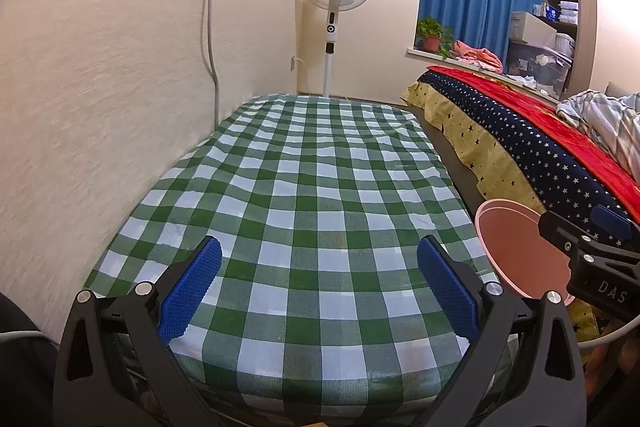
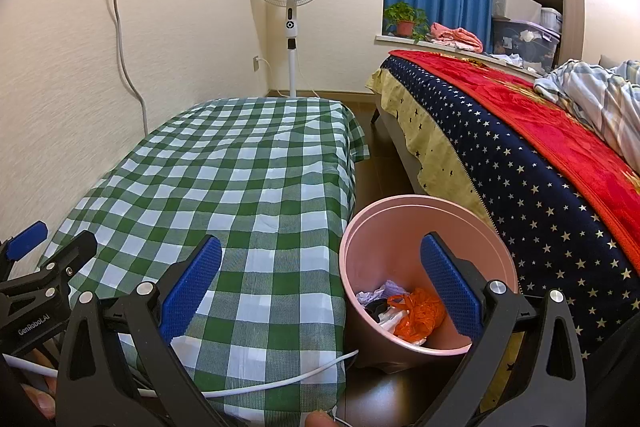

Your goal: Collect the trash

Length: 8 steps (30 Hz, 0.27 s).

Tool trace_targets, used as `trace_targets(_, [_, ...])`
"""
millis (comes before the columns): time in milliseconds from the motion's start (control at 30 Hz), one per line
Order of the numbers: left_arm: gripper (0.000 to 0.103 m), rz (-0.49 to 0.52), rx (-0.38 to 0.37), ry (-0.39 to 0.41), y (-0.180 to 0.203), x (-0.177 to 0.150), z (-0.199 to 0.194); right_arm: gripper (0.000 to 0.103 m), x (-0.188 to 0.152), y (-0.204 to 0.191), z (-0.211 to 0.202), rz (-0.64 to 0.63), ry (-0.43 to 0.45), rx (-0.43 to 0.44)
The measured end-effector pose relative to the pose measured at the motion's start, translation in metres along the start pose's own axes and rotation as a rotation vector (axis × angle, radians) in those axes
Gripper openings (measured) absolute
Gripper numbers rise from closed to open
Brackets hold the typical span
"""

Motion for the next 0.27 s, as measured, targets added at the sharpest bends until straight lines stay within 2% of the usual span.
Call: trace_targets(267, [0.095,-0.009,0.012,-0.003,-0.0039,-0.0002,0.0029,0.098,-0.0001,-0.0001,0.0000,0.000,0.000,0.000])
Point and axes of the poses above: each gripper's, at about its wrist camera, not at the fingertips, and z roughly the way its jaws point, y to its right, x to its top, the point moved 4 cm from there along z, roughly the way its jaws point, and after that the axes turned 2 degrees about y, right-handed, at the moved point
